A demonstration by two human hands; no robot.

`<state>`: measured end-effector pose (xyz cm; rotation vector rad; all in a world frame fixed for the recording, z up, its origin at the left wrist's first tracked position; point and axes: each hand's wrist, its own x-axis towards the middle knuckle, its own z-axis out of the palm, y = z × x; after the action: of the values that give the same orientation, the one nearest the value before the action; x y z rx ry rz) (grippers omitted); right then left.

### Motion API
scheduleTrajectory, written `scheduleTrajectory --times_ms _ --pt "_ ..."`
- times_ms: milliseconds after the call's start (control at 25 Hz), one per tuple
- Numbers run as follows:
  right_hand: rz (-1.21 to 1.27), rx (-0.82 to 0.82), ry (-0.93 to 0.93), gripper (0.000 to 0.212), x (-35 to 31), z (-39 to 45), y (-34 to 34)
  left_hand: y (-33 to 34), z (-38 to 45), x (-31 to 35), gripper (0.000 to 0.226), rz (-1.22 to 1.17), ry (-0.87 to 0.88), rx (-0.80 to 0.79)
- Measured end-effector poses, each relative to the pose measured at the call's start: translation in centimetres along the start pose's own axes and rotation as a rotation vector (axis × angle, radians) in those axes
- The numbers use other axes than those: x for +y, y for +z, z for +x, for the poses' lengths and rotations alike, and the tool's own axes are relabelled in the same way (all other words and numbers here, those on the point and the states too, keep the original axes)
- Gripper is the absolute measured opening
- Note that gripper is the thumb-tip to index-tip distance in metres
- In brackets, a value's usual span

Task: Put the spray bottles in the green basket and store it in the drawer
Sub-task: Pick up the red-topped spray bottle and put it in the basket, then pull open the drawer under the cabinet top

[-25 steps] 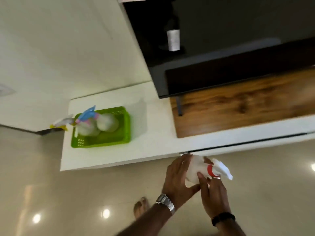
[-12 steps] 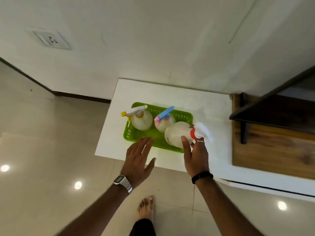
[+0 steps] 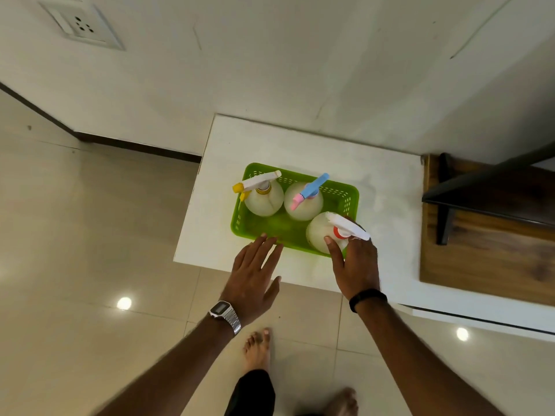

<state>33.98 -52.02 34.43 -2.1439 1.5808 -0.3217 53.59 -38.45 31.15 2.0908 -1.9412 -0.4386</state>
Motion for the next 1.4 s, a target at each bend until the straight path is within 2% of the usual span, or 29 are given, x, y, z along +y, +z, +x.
scheduleTrajectory --times_ms 280,560,640,720,800,840,920,1000,1080,1200,1280,1400 --pt "-0.104 0.119 0.02 0.033 1.0 0.2 2.0 -0.2 -0.4 0.1 0.08 0.011 0.001 -0.104" --pt "-0.029 0.078 0.05 0.045 0.7 0.2 2.0 -0.1 -0.7 1.2 0.091 -0.035 -0.054 -0.109" --pt "0.08 0.107 0.088 0.067 0.6 -1.3 1.8 0.3 -2.2 1.2 0.095 -0.156 -0.233 -0.044" --pt "0.181 0.143 0.161 0.08 0.9 -4.2 1.6 1.0 -4.8 0.6 0.099 -0.325 -0.567 0.021" --pt "0.177 0.116 0.204 0.077 1.9 -8.5 2.1 1.9 -8.2 -0.7 0.099 -0.441 -0.877 -0.048" --pt "0.132 0.057 0.208 0.075 2.5 -10.9 2.5 2.3 -10.1 -1.4 0.095 -0.464 -0.967 -0.123" --pt "-0.033 -0.138 0.183 0.071 3.7 -14.9 3.5 2.8 -13.1 -3.0 0.083 -0.442 -0.98 -0.238" --pt "-0.214 -0.348 0.123 0.071 4.4 -17.7 5.2 3.0 -14.2 -4.9 0.077 -0.464 -0.925 -0.24" --pt "-0.289 -0.468 0.085 0.071 4.5 -18.6 7.0 2.4 -12.4 -6.5 0.077 -0.708 -1.002 -0.131" --pt "-0.255 -0.466 0.07 0.071 3.6 -18.5 9.3 1.6 -7.9 -9.0 0.062 -0.99 -1.065 0.175" --pt "-0.214 -0.414 0.067 0.069 3.0 -18.2 10.2 1.8 -5.8 -10.5 0.047 -1.03 -1.05 0.329" --pt "-0.2 -0.354 0.041 0.068 2.5 -18.3 11.0 2.9 -6.0 -12.2 0.043 -0.972 -1.043 0.446"
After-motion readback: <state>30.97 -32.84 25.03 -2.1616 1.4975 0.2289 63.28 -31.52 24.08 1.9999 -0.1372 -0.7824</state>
